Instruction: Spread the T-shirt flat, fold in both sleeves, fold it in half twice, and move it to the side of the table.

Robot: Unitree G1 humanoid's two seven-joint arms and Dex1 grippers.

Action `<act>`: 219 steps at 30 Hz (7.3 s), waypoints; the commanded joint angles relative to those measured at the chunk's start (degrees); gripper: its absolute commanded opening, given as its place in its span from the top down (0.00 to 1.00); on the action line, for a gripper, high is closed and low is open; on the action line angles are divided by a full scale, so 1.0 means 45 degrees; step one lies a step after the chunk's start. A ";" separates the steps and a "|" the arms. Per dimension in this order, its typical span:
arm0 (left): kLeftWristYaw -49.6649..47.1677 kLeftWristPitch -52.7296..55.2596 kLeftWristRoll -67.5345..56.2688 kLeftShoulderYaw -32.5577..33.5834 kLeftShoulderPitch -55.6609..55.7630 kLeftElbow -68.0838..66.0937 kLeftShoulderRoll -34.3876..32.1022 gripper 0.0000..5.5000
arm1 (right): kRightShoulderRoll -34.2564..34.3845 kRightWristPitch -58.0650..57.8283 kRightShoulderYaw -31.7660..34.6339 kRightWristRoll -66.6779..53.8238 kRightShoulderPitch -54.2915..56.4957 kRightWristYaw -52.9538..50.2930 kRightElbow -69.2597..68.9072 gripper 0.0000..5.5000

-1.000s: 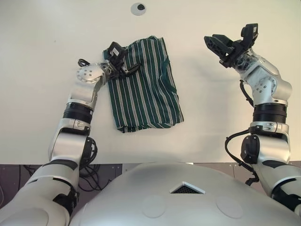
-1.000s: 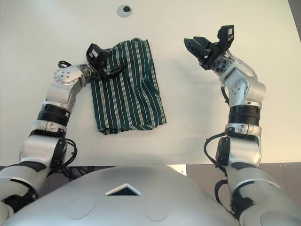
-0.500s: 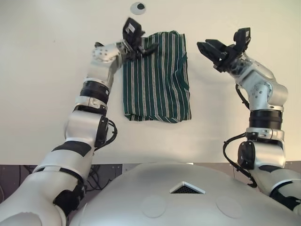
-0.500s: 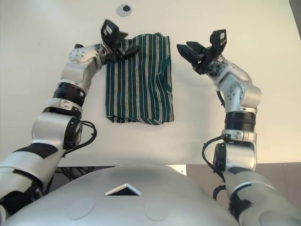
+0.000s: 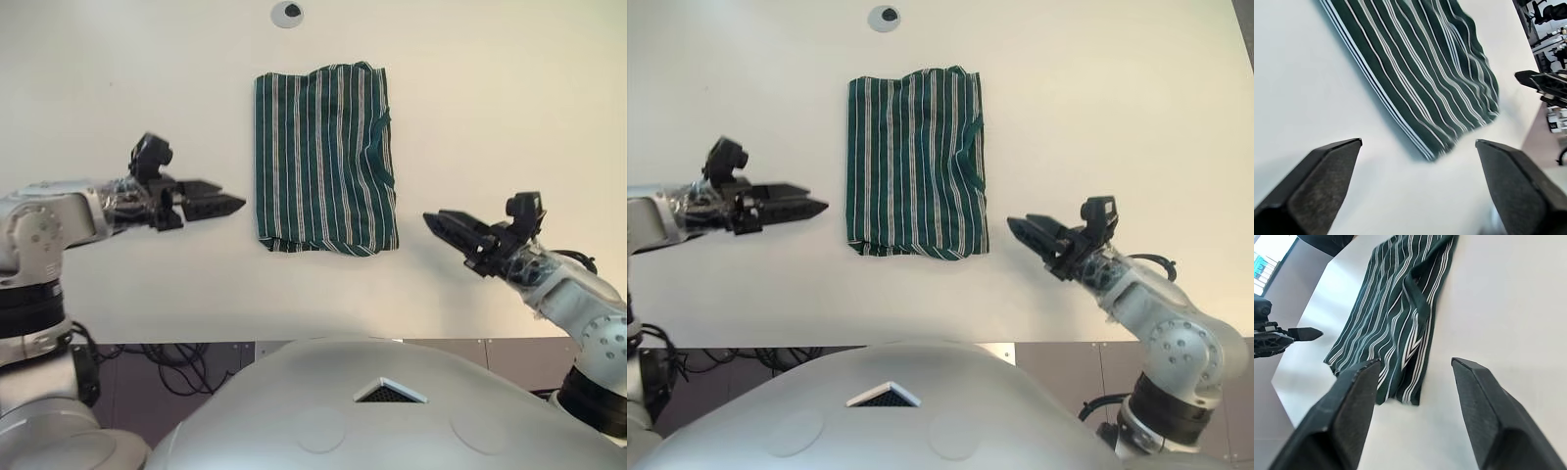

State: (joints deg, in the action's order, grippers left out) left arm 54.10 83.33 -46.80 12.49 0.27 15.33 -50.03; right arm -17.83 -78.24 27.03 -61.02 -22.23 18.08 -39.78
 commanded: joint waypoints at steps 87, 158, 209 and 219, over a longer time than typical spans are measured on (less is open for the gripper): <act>0.0711 -0.0671 -0.0810 -0.3388 0.5512 -0.5086 0.1199 0.99 | -0.3265 0.0843 -0.4291 -0.6773 0.8864 -0.2418 0.8426 1.00; -0.0871 -1.4452 0.6483 -0.4172 0.3255 -0.5319 0.6032 0.49 | 0.1233 1.7014 -0.7887 1.0722 1.1186 0.7917 1.5731 0.59; -0.9783 -1.9709 1.3080 -0.5218 1.0447 -1.8948 0.8718 0.49 | 0.1020 1.5738 -0.8775 1.2539 1.1260 0.8264 1.7672 0.59; -0.9418 -2.1486 1.1081 -0.2925 1.0731 -1.8539 0.8787 0.49 | 0.1047 1.7327 -0.7759 1.2096 1.1872 0.7242 1.8517 0.59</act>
State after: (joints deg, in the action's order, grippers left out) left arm 10.48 -10.16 5.99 -3.69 48.18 -71.03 -10.59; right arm -13.79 -1.93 -10.51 -5.31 31.21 52.05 42.93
